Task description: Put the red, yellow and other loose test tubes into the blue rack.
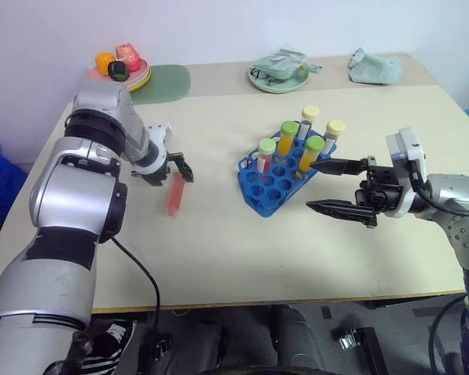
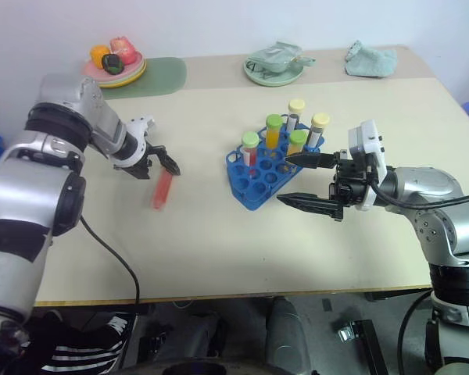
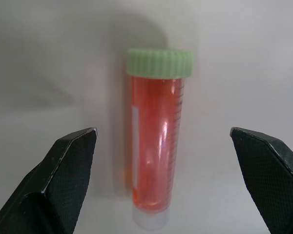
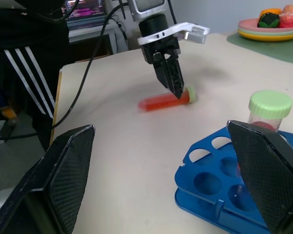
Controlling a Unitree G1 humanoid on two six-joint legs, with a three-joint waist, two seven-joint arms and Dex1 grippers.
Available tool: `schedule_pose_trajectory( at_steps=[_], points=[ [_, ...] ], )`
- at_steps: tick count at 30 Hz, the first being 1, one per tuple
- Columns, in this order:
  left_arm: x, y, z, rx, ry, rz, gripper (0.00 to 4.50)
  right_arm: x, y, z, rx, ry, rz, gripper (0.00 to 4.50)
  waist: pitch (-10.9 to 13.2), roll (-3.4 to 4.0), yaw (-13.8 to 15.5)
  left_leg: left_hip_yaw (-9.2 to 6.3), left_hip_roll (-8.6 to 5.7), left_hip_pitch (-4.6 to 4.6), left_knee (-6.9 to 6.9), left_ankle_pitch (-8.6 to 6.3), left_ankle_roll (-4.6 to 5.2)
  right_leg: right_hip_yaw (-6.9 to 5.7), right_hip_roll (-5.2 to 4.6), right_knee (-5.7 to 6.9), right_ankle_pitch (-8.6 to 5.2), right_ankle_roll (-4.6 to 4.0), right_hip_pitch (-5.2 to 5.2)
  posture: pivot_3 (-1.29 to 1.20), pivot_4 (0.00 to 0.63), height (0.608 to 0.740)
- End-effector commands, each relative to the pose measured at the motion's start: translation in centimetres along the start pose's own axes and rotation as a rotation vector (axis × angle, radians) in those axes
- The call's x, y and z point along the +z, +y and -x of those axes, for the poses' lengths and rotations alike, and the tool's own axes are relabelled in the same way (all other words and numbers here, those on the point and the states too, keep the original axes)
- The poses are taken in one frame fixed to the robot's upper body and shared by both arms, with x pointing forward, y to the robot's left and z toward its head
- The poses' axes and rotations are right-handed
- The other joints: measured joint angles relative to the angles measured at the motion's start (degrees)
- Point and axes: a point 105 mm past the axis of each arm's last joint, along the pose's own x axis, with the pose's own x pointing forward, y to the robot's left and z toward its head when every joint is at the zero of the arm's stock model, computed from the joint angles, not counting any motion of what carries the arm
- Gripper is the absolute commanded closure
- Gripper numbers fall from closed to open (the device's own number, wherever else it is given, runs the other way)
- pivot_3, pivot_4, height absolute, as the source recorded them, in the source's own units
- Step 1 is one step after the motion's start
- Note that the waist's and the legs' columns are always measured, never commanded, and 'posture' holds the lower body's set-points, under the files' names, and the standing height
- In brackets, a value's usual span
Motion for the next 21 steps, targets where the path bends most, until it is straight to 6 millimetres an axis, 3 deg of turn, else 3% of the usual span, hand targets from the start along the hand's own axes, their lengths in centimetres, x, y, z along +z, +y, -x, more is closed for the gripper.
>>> schedule_pose_trajectory(
  at_steps=[1,7,10,16,21],
  points=[
    [0.2,0.5,-0.1,0.018,-0.017,0.003,0.0,1.0,0.4,0.1,0.006,-0.006,0.046,0.08,0.0,0.0,-0.05,0.0,0.0,0.0,0.0,0.0,0.0,0.0,0.0,0.0,0.0,0.0,0.0,0.0,0.15,0.74],
    [0.1,0.9,-1.1,0.031,-0.024,0.003,0.0,0.8,0.5,0.2,0.001,0.0,0.045,0.08,0.0,-0.01,0.09,0.0,0.06,-0.01,0.02,0.0,0.0,0.0,-0.01,0.01,0.0,0.01,0.0,0.0,0.15,0.74],
    [0.0,0.8,-1.4,0.028,-0.022,0.002,0.79,0.8,0.6,0.3,-0.002,0.005,0.041,0.0,0.0,-0.01,0.05,0.0,0.06,-0.01,0.02,0.0,0.0,0.0,-0.01,0.02,0.01,0.01,0.0,0.0,0.15,0.74],
    [0.0,0.7,-1.7,0.03,-0.026,0.002,3.63,0.8,0.7,0.3,0.0,0.01,0.044,0.0,-0.02,-0.01,0.1,0.01,0.05,0.0,0.04,0.0,0.0,0.0,-0.03,0.02,0.01,0.02,0.02,0.0,0.15,0.74],
    [0.0,0.6,-1.6,0.024,-0.023,0.001,3.77,0.6,0.6,0.5,0.002,0.019,0.045,0.0,-0.02,-0.01,0.06,0.01,0.06,0.0,0.05,0.0,0.0,0.0,-0.03,0.04,0.02,0.03,0.03,0.0,0.15,0.74]
  ],
)
